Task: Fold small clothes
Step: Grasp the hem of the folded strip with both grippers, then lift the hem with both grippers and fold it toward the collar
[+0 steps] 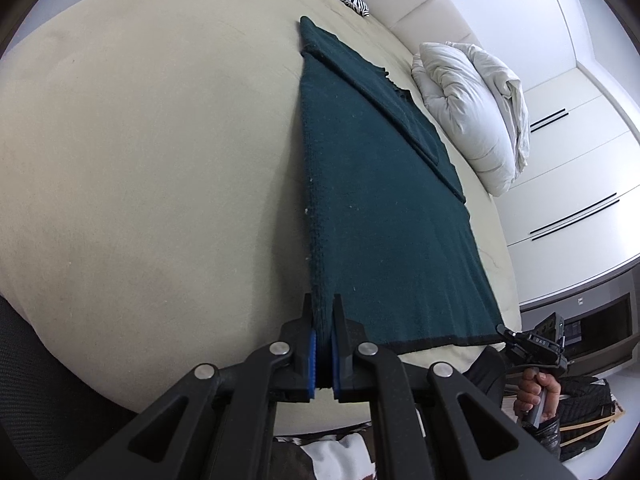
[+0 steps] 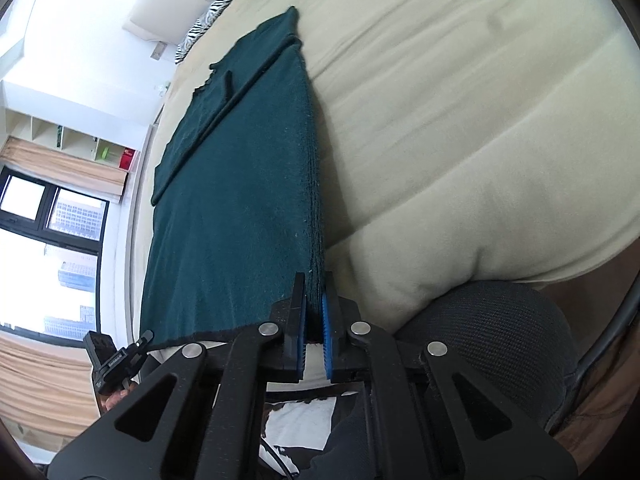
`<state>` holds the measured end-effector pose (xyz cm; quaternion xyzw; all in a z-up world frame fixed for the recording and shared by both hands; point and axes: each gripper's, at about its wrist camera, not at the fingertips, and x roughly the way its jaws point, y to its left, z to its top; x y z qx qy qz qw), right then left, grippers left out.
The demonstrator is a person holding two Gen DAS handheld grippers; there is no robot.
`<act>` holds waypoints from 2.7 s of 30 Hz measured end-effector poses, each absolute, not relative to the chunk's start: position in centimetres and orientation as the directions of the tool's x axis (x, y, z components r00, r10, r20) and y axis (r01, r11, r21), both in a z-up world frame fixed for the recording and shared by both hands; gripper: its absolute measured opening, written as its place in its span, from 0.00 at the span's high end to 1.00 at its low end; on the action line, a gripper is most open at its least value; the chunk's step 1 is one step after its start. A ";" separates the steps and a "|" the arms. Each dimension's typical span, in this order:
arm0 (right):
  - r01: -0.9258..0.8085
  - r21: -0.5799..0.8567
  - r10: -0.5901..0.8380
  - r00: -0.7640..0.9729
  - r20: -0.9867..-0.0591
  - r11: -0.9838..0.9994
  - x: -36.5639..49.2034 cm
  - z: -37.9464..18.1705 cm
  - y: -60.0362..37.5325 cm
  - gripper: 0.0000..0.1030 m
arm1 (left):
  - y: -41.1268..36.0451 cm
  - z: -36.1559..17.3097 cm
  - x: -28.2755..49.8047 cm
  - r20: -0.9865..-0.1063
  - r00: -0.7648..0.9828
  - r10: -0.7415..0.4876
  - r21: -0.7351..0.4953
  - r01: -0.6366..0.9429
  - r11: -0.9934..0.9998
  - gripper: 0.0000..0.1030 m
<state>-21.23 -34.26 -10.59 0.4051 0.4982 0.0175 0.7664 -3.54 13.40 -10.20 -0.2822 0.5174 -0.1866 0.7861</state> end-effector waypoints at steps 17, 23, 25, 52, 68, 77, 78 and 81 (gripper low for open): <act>0.288 0.812 0.491 0.677 -0.548 0.508 -19.3 -7.3 -35.7 0.95 | 14.9 -6.1 -1.4 -0.506 0.489 -0.710 -0.813 0.003 0.582 0.94; 0.231 0.831 0.483 0.723 -0.494 0.505 -15.1 -4.1 -36.3 0.95 | 14.9 -3.6 2.3 -0.443 0.522 -0.729 -0.844 0.031 0.535 0.94; 0.213 0.831 0.480 0.731 -0.485 0.514 -13.1 -3.0 -36.3 0.95 | 14.8 -2.7 4.0 -0.431 0.533 -0.728 -0.846 0.042 0.532 0.94; 0.309 0.727 0.323 0.742 -0.587 0.613 17.0 -5.5 -40.6 0.95 | 12.7 -4.8 31.0 -0.487 0.630 -0.605 -0.798 -0.040 0.601 0.94; 0.463 0.633 0.210 0.680 -0.703 0.621 25.2 -12.5 -42.5 0.66 | 11.5 -9.8 38.0 -0.569 0.583 -0.580 -0.756 -0.093 0.648 0.61; 0.409 0.599 0.183 0.702 -0.688 0.688 22.6 -11.6 -41.0 0.42 | 11.4 -6.8 32.7 -0.565 0.622 -0.543 -0.700 -0.012 0.714 0.44; 0.403 0.580 0.174 0.696 -0.696 0.708 22.2 -11.4 -40.6 0.42 | 11.1 -6.9 32.0 -0.580 0.615 -0.535 -0.683 -0.009 0.730 0.44; 0.397 0.518 0.127 0.689 -0.714 0.758 20.1 -10.2 -40.2 0.42 | 10.4 -7.5 29.5 -0.611 0.599 -0.517 -0.647 -0.002 0.762 0.44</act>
